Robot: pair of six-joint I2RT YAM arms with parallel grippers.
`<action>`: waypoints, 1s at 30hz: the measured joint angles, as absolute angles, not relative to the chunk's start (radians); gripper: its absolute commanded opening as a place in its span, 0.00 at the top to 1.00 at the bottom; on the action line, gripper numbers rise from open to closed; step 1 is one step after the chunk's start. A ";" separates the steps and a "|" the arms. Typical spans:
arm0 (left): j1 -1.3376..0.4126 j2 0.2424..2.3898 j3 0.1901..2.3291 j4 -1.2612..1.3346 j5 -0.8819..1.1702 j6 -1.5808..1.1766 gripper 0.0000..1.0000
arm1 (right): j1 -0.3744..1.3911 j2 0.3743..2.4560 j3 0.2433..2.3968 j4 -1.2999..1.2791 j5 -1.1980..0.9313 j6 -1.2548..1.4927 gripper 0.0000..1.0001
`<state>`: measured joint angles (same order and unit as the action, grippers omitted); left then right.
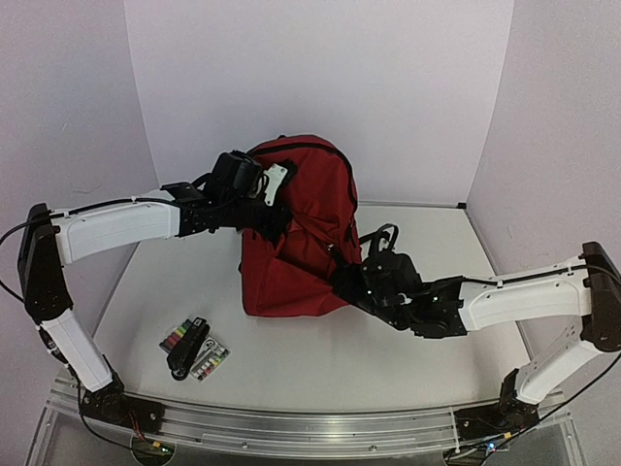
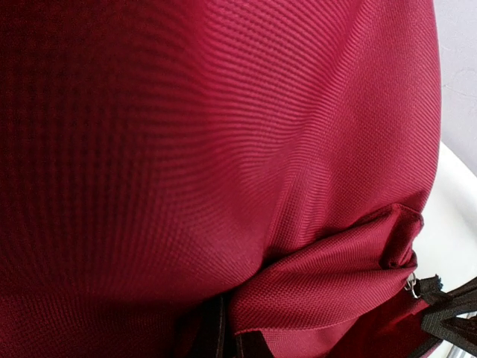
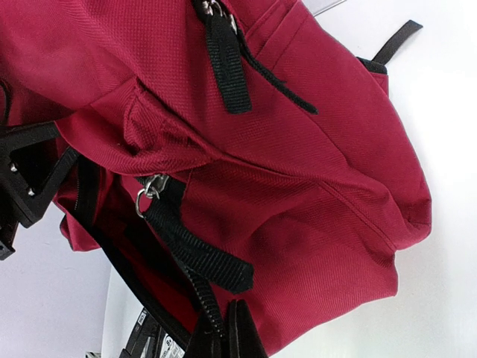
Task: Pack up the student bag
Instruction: Unzip the student bag at the center of the board, then pick up the stationery from the center of the board.
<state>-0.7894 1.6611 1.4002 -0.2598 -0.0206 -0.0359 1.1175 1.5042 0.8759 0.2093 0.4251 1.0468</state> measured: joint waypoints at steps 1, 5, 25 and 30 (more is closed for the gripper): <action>-0.788 1.672 1.412 -0.264 -0.018 -0.040 1.00 | 1.118 1.502 0.874 0.211 0.425 1.050 1.00; -0.779 1.694 1.436 -0.273 0.021 -0.052 0.89 | 1.118 1.502 0.871 0.212 0.426 1.054 1.00; -0.680 1.127 0.870 -0.509 0.036 -0.544 0.00 | 1.124 1.513 0.871 0.159 0.449 0.994 1.00; -0.673 1.118 0.779 -0.658 -0.071 -0.746 0.00 | 1.124 1.522 0.871 0.164 0.448 0.992 1.00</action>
